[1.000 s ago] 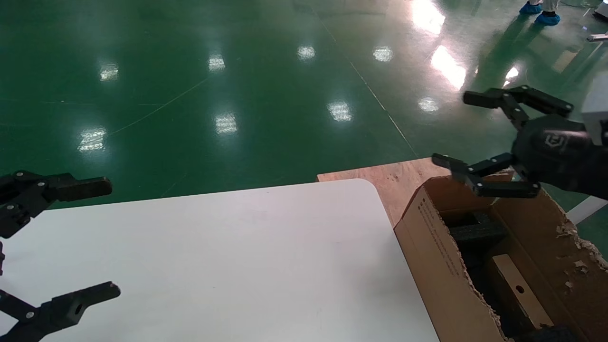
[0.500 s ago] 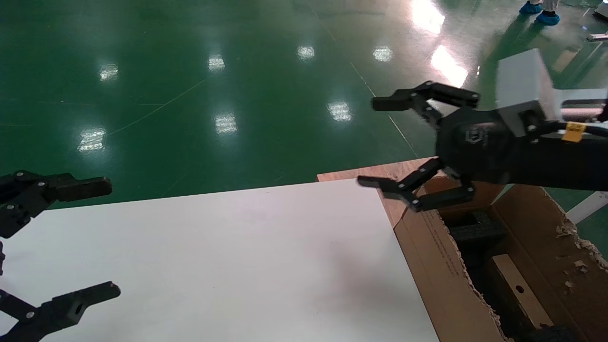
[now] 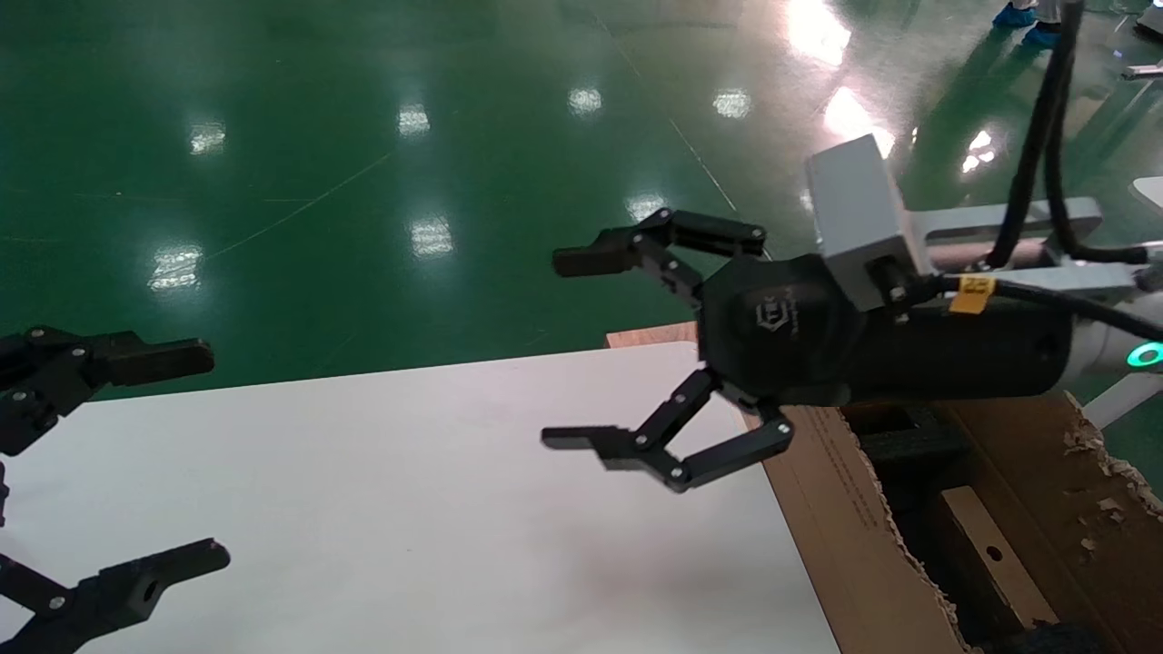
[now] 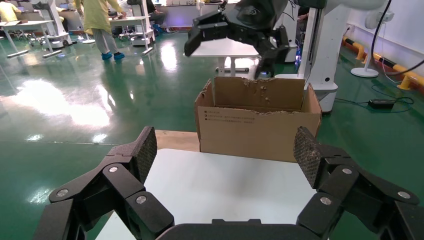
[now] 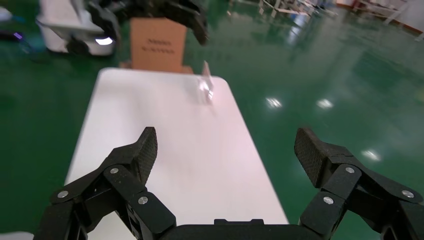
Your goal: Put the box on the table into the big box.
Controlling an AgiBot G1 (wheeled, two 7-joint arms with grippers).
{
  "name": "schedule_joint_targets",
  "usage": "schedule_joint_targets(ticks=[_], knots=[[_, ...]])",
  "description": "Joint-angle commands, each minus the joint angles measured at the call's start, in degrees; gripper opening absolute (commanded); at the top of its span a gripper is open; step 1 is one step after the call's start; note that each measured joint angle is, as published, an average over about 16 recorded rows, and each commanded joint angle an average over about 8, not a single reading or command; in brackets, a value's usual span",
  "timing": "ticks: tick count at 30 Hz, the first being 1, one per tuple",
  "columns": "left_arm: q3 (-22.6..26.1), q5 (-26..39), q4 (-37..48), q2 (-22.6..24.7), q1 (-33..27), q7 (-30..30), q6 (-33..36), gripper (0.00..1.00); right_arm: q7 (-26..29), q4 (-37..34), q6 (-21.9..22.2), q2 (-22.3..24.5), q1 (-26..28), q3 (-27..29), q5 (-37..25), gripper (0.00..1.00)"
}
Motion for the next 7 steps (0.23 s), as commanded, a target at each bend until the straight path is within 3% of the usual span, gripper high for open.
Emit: schedule_joint_targets(ticks=[1,7], knots=[[0.0,0.0,0.0,0.0,0.0,0.0,0.0,1.00,1.3,-0.1,-1.3,-2.0,-2.9,4.0,-1.0,1.00],[0.0,0.0,0.0,0.0,0.0,0.0,0.0,1.00,4.3,-0.2,-4.1,-6.3,-9.5,13.0,-3.3,1.00]])
